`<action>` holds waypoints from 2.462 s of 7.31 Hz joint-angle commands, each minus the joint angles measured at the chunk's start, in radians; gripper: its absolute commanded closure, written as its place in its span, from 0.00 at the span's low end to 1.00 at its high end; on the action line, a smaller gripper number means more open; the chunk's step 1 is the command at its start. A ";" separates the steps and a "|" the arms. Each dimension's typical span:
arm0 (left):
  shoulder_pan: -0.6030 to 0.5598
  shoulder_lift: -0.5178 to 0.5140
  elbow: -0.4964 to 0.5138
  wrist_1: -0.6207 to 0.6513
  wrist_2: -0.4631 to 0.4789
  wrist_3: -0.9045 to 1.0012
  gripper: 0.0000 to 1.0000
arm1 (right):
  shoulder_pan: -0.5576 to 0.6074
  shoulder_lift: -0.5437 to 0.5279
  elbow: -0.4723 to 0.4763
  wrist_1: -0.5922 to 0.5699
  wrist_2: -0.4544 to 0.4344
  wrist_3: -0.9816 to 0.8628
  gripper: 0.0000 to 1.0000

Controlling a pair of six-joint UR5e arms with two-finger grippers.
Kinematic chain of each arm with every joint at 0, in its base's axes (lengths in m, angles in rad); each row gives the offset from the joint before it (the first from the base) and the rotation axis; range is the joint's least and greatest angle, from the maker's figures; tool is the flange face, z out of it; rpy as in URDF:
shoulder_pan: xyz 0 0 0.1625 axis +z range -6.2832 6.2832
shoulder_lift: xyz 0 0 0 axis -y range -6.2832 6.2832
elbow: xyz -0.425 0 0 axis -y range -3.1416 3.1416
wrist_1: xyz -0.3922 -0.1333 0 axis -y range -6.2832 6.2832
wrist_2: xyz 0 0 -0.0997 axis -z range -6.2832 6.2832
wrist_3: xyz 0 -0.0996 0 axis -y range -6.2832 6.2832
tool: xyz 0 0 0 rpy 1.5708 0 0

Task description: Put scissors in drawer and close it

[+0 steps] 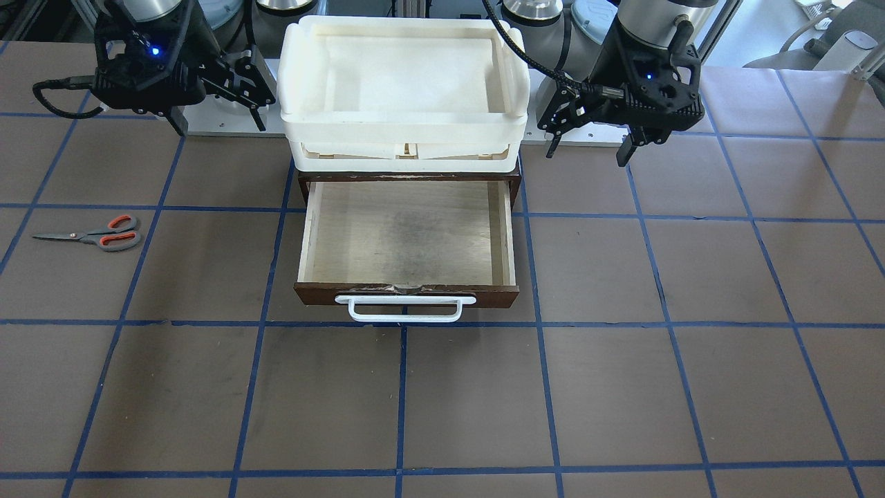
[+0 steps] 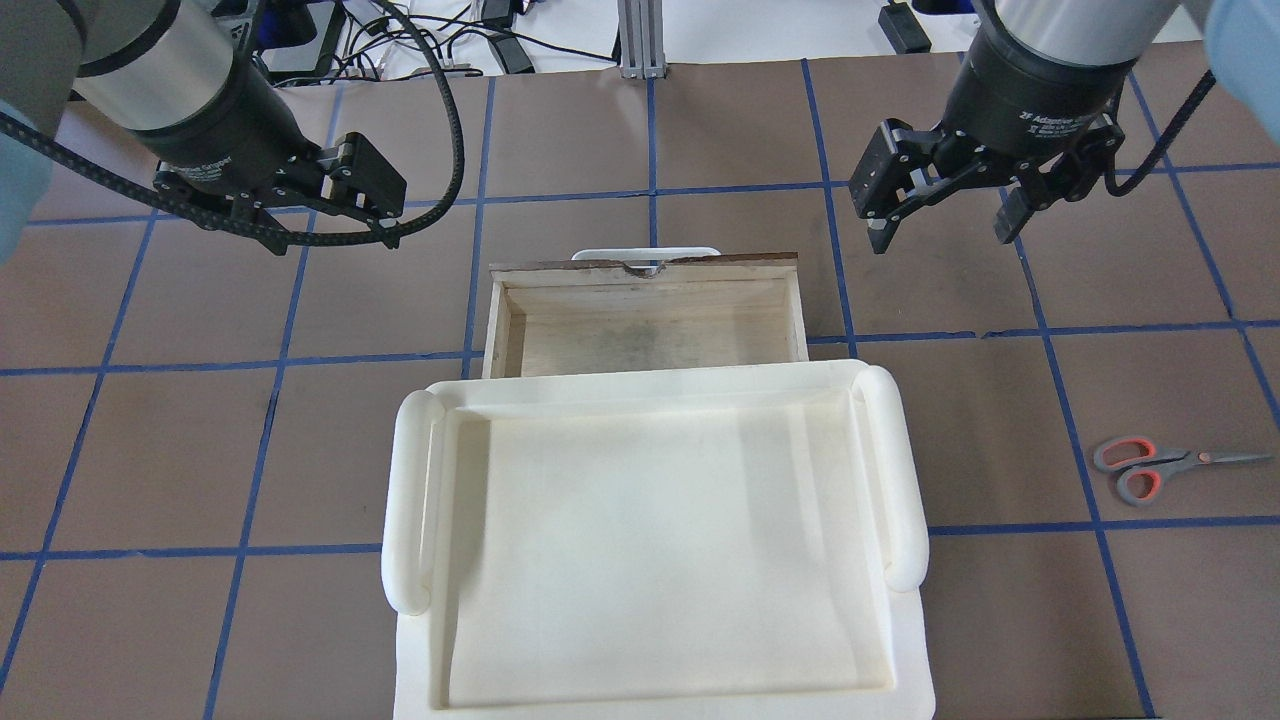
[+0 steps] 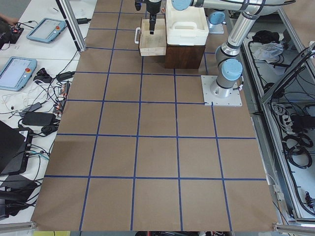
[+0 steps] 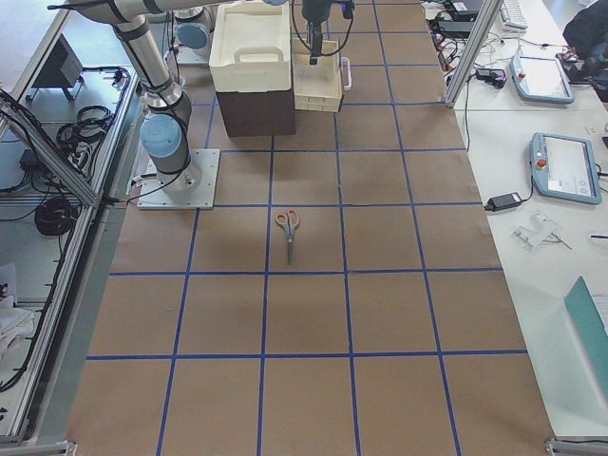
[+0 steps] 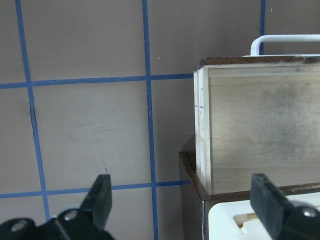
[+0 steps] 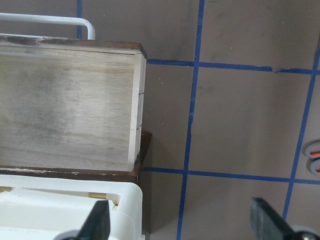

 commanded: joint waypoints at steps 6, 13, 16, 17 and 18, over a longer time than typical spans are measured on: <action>-0.040 -0.014 0.010 -0.015 0.006 -0.025 0.00 | -0.008 0.006 0.012 -0.004 0.000 -0.110 0.00; -0.040 -0.037 -0.006 -0.001 0.000 -0.028 0.00 | -0.320 -0.004 0.206 -0.027 -0.120 -0.875 0.00; -0.037 -0.046 -0.003 0.015 0.008 0.009 0.00 | -0.527 -0.008 0.401 -0.309 -0.198 -1.544 0.00; -0.037 -0.046 -0.003 0.013 0.008 0.006 0.00 | -0.637 -0.008 0.497 -0.446 -0.186 -1.793 0.00; -0.037 -0.049 -0.004 0.012 0.003 0.003 0.00 | -0.714 -0.001 0.605 -0.564 -0.186 -1.968 0.00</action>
